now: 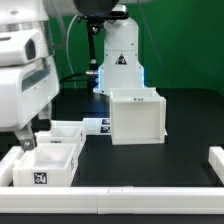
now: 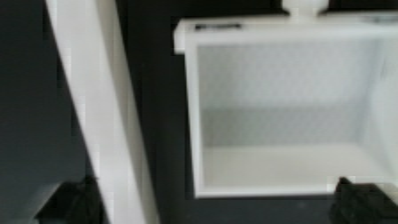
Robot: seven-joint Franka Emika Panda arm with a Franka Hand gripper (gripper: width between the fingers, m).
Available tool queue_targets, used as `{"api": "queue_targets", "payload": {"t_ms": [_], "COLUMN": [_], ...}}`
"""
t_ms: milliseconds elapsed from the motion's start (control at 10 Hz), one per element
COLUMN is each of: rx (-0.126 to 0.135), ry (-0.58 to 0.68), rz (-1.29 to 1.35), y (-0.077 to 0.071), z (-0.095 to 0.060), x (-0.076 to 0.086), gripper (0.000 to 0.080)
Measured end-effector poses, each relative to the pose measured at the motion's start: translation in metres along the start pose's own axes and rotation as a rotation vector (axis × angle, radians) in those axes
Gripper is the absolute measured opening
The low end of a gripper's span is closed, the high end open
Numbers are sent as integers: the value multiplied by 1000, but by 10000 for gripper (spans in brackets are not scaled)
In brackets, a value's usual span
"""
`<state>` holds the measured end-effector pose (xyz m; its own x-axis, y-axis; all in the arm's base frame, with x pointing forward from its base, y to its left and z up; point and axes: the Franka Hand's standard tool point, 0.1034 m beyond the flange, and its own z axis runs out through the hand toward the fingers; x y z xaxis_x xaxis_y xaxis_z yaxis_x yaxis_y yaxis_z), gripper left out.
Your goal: Assemble drawer
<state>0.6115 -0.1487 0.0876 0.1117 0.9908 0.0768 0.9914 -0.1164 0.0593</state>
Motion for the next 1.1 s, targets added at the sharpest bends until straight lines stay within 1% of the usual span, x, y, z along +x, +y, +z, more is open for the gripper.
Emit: {"api": "queue_targets", "payload": {"t_ms": [100, 200, 300, 400, 500, 600, 700, 800, 900, 1000, 1100], "rx": [-22, 28, 29, 25, 12, -23, -39, -60, -98, -119, -114], "ry": [-2, 19, 18, 17, 15, 2, -6, -12, -20, -23, -22], "rz": [-11, -131, -95, -99, -54, 46, 108, 196, 310, 376, 376], "y": [-12, -25, -17, -16, -16, -21, -31, -33, -33, -35, -35], "z": [11, 33, 42, 40, 37, 24, 10, -10, -28, -33, -31], "x": [9, -3, -13, -11, -11, -9, -3, 6, 22, 38, 44], "gripper": [649, 649, 649, 649, 649, 649, 649, 649, 649, 649, 649]}}
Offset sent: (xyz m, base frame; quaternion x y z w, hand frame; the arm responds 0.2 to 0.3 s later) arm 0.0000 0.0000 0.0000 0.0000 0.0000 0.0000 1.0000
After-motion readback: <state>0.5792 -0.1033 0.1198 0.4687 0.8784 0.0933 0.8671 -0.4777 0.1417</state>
